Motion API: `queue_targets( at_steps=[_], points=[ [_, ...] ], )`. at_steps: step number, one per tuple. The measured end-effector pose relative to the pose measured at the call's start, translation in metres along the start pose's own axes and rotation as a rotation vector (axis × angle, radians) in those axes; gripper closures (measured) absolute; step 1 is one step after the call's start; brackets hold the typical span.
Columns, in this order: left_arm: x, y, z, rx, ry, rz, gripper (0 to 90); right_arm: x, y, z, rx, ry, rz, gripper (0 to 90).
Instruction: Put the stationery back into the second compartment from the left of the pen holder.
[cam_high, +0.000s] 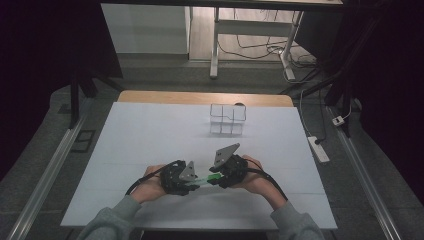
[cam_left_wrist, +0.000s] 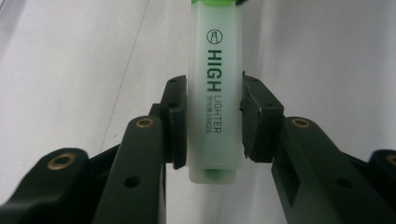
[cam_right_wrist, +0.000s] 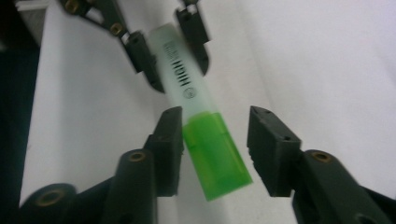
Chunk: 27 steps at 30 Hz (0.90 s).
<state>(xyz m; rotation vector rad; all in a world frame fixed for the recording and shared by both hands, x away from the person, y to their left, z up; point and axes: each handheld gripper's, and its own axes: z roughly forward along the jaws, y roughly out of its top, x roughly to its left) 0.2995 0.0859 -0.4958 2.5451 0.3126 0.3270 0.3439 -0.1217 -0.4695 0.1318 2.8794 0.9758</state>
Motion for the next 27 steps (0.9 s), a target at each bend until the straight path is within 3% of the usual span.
queue_targets(
  at_steps=[6,14,21,27],
  points=[
    [0.006,-0.006,-0.003,-0.034,0.048,-0.048,65.2,-0.007,0.000,-0.014,-0.104,-0.053,0.104,44.3],
    [0.011,-0.010,-0.011,-0.099,0.120,-0.106,65.2,-0.016,-0.005,-0.028,-0.244,-0.136,0.252,40.1],
    [0.012,-0.012,-0.012,-0.130,0.156,-0.131,65.2,-0.021,-0.009,-0.027,-0.271,-0.143,0.340,35.7],
    [0.011,-0.013,-0.014,-0.169,0.201,-0.149,65.2,-0.023,-0.011,-0.024,-0.280,-0.137,0.380,34.1]
  ],
)
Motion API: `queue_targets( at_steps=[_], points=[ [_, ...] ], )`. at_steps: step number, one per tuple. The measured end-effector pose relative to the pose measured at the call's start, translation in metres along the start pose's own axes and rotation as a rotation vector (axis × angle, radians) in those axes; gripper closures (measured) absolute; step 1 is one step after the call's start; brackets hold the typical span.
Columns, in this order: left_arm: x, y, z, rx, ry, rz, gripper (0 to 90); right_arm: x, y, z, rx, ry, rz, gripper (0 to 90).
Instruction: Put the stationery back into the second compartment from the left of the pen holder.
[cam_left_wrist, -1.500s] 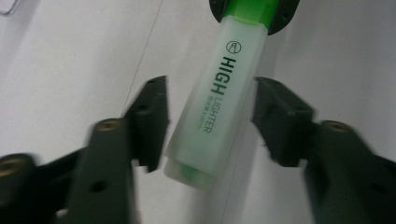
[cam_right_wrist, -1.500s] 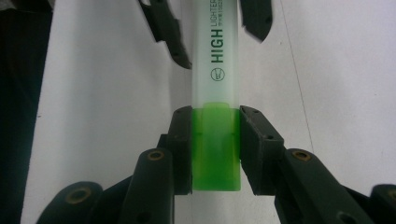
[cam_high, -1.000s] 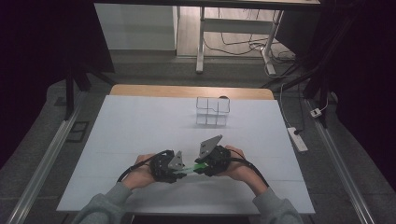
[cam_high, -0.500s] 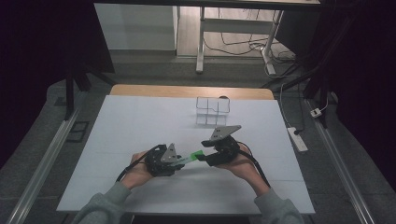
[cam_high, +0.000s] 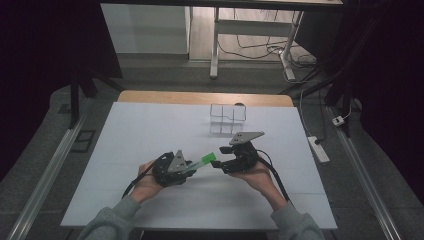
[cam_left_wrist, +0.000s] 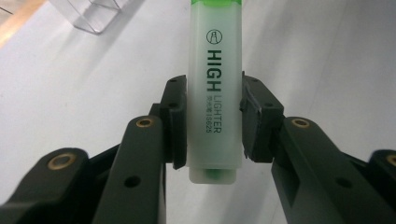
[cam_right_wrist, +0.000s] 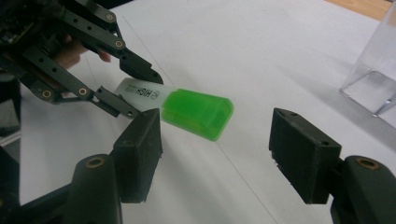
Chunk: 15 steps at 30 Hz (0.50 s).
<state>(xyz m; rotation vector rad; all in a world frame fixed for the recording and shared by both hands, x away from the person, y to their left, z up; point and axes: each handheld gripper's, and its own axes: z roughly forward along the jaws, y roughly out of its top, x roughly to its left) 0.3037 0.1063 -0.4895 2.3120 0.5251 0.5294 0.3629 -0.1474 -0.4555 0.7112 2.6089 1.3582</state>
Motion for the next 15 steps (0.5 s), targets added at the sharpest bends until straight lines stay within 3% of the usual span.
queue_targets(
  at_steps=[6,10,15],
  points=[
    [-0.009,0.005,-0.001,-0.052,0.041,0.021,65.2,0.003,-0.001,0.006,-0.024,0.048,0.040,36.5],
    [-0.013,0.005,0.002,-0.065,0.042,0.025,65.1,0.006,0.000,0.008,-0.024,0.071,0.049,41.2],
    [-0.017,0.006,0.006,-0.060,0.050,0.020,64.8,0.006,0.000,0.007,-0.042,0.065,0.059,51.3]
  ],
)
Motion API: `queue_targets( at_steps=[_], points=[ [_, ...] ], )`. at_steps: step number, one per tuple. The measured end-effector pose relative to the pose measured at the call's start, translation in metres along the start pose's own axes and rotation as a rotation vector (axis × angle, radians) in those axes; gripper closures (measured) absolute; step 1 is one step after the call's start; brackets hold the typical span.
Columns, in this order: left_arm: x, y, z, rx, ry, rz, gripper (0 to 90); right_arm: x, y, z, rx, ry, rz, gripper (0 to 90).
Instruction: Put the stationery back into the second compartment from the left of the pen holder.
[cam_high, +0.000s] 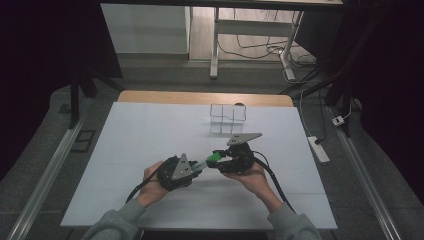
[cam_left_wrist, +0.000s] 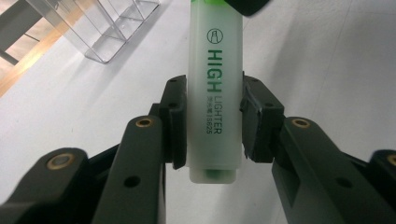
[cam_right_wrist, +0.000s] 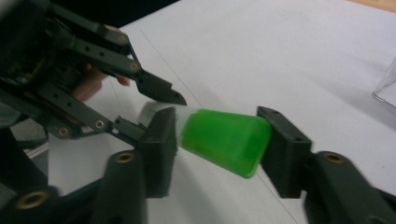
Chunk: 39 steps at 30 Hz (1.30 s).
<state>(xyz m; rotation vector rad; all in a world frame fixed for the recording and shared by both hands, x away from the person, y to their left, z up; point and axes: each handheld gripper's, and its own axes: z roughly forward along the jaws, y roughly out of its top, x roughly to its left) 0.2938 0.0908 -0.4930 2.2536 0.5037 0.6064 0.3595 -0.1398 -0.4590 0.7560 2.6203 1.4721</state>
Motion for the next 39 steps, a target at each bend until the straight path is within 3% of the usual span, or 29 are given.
queue_targets(
  at_steps=[2,9,13,17,28,33,39],
  points=[
    [0.000,0.000,0.002,0.015,-0.004,0.001,64.5,-0.002,0.001,-0.002,-0.017,0.034,0.018,57.0],
    [-0.003,-0.001,0.007,0.045,0.002,0.012,63.8,0.008,0.004,-0.003,-0.022,0.078,-0.040,69.3],
    [-0.001,-0.002,0.008,0.045,-0.001,-0.004,62.9,0.009,0.004,-0.002,-0.019,0.111,-0.038,73.3],
    [0.002,-0.004,0.007,0.025,-0.014,-0.033,60.8,0.011,0.005,-0.003,-0.020,0.115,-0.067,73.9],
    [0.012,-0.013,0.001,0.028,-0.030,-0.108,37.8,0.009,0.012,-0.023,-0.093,0.031,-0.107,74.1],
    [0.018,-0.022,-0.007,0.029,-0.026,-0.154,33.4,0.004,0.016,-0.039,-0.140,-0.011,-0.109,74.1],
    [0.023,-0.036,-0.023,0.037,-0.005,-0.175,31.6,0.001,0.022,-0.060,-0.207,-0.057,-0.118,74.1]
  ],
)
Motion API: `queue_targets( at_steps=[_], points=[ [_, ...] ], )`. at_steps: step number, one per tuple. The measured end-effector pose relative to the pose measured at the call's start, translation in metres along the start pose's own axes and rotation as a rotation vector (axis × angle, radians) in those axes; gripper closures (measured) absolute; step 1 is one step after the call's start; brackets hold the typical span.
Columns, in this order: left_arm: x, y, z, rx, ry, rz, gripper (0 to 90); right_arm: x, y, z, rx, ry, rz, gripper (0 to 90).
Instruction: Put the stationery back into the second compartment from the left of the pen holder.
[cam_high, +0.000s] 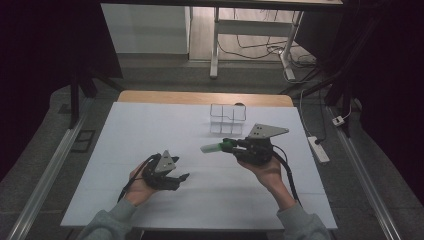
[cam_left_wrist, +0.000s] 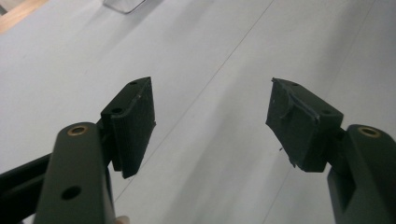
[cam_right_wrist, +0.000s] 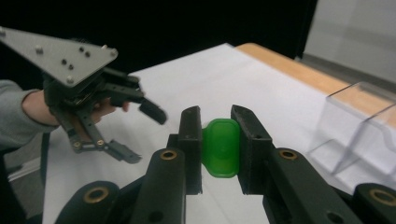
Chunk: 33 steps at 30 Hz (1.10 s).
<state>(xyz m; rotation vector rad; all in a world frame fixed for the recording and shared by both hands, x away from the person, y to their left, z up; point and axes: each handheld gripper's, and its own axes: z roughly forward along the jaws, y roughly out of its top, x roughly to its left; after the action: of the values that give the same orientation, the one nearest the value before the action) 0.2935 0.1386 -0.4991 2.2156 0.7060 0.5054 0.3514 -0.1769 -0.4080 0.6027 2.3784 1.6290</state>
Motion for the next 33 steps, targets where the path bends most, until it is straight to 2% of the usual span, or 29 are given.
queue_targets(
  at_steps=[5,12,17,22,27,31,33],
  points=[
    [0.005,-0.014,-0.011,0.014,0.016,-0.020,30.9,-0.006,0.006,-0.013,-0.037,-0.050,0.005,74.0],
    [0.011,-0.032,-0.023,0.037,0.041,-0.052,29.4,-0.014,0.012,-0.025,-0.062,-0.111,-0.007,74.1],
    [0.015,-0.048,-0.035,0.041,0.064,-0.089,29.2,-0.029,0.014,-0.029,-0.080,-0.135,0.048,74.1],
    [0.019,-0.059,-0.041,0.039,0.057,-0.122,28.6,-0.040,0.020,-0.029,-0.056,-0.171,0.054,74.1],
    [0.021,-0.062,-0.041,0.048,0.057,-0.124,27.7,-0.050,0.028,-0.028,-0.047,-0.204,0.056,74.1],
    [0.021,-0.063,-0.042,0.046,0.056,-0.127,27.3,-0.058,0.038,-0.023,-0.011,-0.241,0.045,74.1],
    [0.021,-0.064,-0.042,0.045,0.055,-0.130,27.2,-0.064,0.042,-0.019,-0.008,-0.240,0.054,74.1]
  ],
)
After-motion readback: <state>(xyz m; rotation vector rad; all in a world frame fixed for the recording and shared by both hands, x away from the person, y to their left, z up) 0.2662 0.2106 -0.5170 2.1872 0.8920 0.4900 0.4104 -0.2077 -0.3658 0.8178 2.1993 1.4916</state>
